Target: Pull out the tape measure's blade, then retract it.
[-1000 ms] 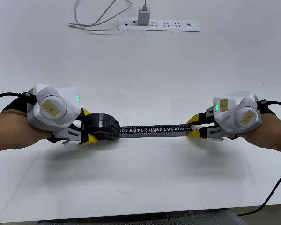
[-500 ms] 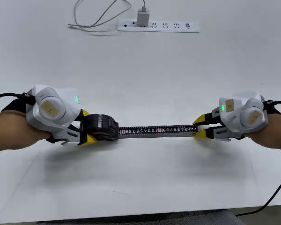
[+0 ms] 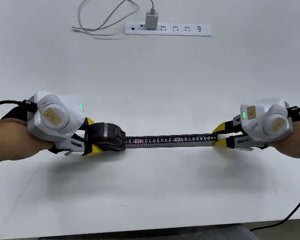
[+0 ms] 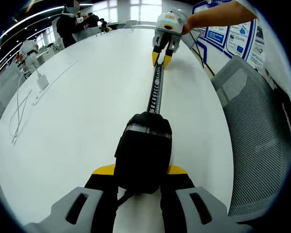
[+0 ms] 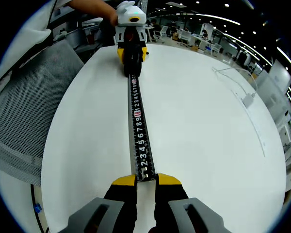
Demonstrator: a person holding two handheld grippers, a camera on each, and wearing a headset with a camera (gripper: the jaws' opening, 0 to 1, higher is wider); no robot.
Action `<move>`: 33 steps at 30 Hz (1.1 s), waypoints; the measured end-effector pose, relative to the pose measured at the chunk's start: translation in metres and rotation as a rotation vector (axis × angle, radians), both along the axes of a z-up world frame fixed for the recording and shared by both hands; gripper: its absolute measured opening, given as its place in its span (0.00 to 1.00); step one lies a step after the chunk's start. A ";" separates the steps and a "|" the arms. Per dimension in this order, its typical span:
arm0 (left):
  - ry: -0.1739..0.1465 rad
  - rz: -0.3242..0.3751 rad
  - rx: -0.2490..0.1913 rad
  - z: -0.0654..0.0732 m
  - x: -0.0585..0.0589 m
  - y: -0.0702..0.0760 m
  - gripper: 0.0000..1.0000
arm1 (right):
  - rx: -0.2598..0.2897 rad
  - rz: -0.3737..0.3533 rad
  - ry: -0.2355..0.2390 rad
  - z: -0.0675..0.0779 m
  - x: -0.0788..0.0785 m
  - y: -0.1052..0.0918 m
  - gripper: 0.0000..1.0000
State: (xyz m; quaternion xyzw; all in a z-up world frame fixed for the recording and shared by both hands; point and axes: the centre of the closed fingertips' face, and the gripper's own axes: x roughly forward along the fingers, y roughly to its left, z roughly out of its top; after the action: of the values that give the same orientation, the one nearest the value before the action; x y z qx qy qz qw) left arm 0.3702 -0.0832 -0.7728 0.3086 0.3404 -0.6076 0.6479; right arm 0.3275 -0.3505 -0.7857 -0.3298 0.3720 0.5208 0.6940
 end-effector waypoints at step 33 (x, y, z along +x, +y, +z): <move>-0.019 0.001 0.013 0.000 0.001 -0.002 0.29 | -0.033 0.003 0.053 -0.005 -0.002 -0.005 0.12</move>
State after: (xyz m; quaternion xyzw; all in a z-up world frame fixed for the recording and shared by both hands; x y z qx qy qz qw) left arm 0.3710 -0.0848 -0.7725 0.3185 0.3384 -0.6020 0.6493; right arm 0.3257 -0.3554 -0.7906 -0.3277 0.3985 0.5242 0.6776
